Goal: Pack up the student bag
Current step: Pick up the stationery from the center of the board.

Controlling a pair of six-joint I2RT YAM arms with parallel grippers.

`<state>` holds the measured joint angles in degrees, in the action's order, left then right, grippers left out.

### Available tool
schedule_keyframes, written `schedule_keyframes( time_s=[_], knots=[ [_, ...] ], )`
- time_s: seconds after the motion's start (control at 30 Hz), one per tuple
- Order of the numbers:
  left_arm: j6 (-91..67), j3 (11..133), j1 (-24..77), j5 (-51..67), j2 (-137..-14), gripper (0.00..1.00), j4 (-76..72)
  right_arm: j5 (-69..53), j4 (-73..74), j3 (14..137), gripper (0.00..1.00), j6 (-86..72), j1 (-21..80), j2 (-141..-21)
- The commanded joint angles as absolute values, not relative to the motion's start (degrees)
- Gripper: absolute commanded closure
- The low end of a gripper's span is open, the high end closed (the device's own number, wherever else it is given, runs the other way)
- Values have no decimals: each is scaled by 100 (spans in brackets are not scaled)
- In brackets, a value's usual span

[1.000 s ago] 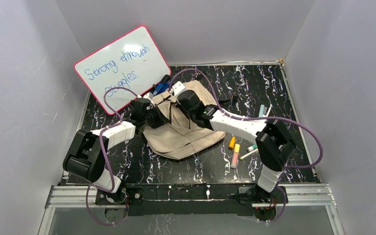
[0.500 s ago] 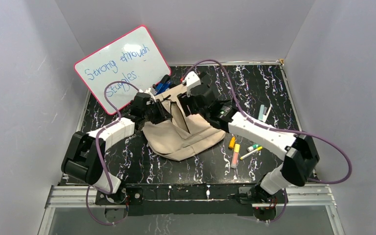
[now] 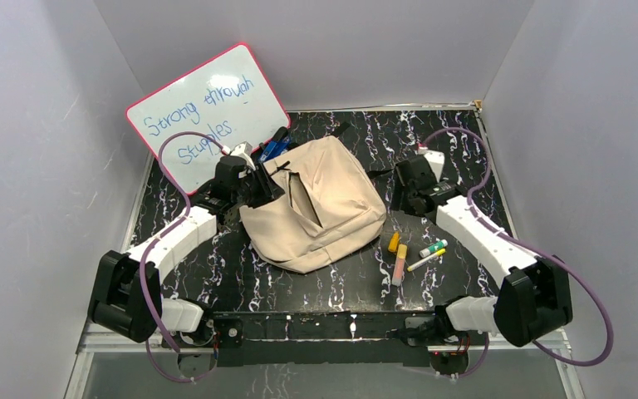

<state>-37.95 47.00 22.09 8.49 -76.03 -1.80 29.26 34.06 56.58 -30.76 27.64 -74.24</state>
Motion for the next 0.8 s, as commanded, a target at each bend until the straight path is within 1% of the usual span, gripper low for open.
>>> schedule_keyframes(
  time_s=[0.0,0.13,0.37,0.53,0.63,0.77],
  knots=[
    [-3670,4781,2206,708,-7430,65,-47,2295,3831,5367,21,-3420,2013,-6992],
    [-3678,4810,2206,771,-7504,65,-69,1498,3991,5223,25,-3208,1708,-7074],
    [-3668,4778,2206,794,-7575,65,-113,71,4140,4671,39,-3010,1711,-7075],
    [-3741,4720,2206,865,-7617,65,-199,-288,3962,4385,46,-2949,1708,-7211],
    [-3744,4720,2206,887,-7637,65,-198,-471,3844,4298,48,-2886,1717,-7334],
    [-3726,4721,2206,861,-7651,65,-184,-406,3806,4213,48,-2848,1721,-7422]
  ],
)
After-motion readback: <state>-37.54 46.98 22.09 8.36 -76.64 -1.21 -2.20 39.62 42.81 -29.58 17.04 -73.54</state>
